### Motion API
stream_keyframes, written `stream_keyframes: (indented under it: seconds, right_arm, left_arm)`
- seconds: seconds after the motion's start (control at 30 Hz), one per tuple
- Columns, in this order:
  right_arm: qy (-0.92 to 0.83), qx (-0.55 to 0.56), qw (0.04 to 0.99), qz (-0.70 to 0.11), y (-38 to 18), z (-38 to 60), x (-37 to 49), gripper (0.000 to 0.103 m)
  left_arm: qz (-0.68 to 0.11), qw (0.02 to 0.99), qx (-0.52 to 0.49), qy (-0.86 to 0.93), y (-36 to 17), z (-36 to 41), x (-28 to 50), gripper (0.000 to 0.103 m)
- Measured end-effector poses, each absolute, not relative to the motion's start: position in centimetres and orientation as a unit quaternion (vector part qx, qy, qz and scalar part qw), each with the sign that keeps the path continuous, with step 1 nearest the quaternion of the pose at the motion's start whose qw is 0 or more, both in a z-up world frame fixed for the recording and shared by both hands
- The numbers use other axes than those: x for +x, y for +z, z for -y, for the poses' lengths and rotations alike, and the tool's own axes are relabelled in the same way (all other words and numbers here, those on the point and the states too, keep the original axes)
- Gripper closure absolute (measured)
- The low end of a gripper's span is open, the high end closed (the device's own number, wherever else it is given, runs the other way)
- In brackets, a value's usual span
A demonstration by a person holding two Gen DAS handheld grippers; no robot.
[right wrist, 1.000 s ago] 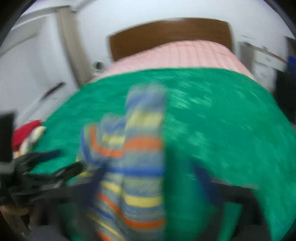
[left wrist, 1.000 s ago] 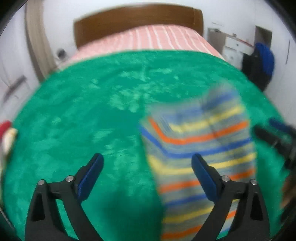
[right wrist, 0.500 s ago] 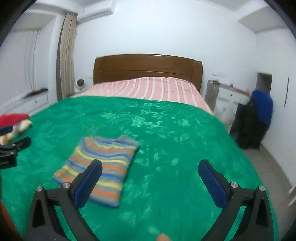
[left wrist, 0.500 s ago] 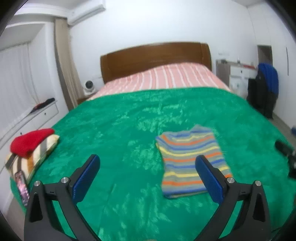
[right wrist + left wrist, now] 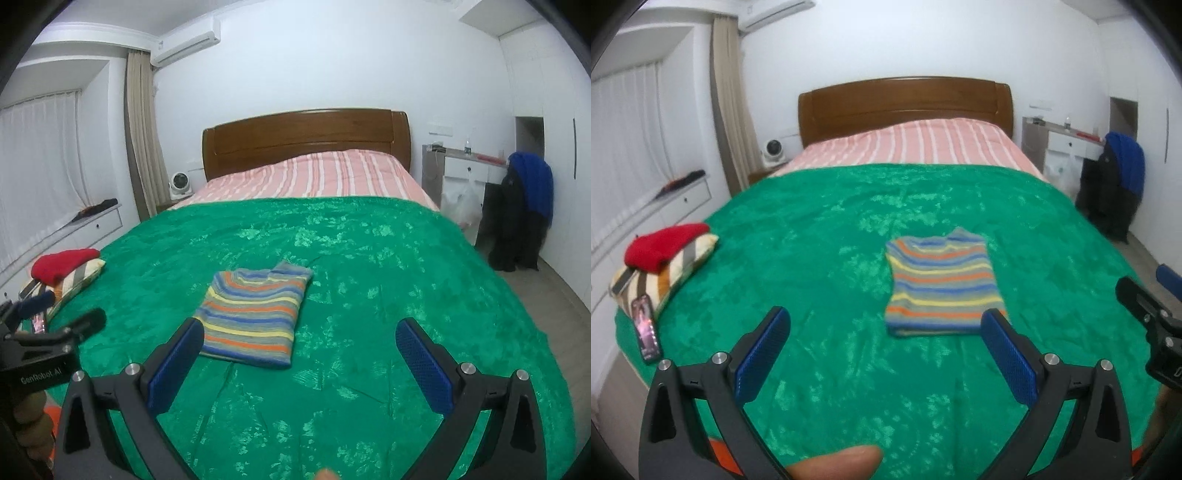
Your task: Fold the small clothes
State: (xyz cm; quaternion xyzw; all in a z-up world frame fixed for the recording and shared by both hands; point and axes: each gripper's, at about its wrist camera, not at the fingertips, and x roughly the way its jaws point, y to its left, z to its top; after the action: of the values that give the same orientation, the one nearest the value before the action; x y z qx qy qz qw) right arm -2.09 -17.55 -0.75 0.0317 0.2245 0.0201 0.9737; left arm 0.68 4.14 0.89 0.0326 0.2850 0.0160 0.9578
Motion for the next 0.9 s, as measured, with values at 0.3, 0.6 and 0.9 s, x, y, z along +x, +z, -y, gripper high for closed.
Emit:
stream_keyframes:
  seconds: [0.3,0.6,0.9]
  right_arm:
    - [0.029,0.037,0.976,-0.212,0.3,17.3,-3.7,0.001]
    - [0.028,0.000,0.976,-0.218,0.1,15.7,-4.1,0.001]
    - [0.026,-0.023,0.960,-0.278,-0.3,14.4,-2.9,0.001]
  left_arm:
    - [-0.253,0.967,0.028,0.023,1.8,-4.2,-0.9,0.000]
    - [-0.229,0.972,0.019,0.051,2.5,-5.0,-1.8,0.000]
    - [-0.327,0.945,0.012,0.017,1.1,-5.3,-0.5,0.000]
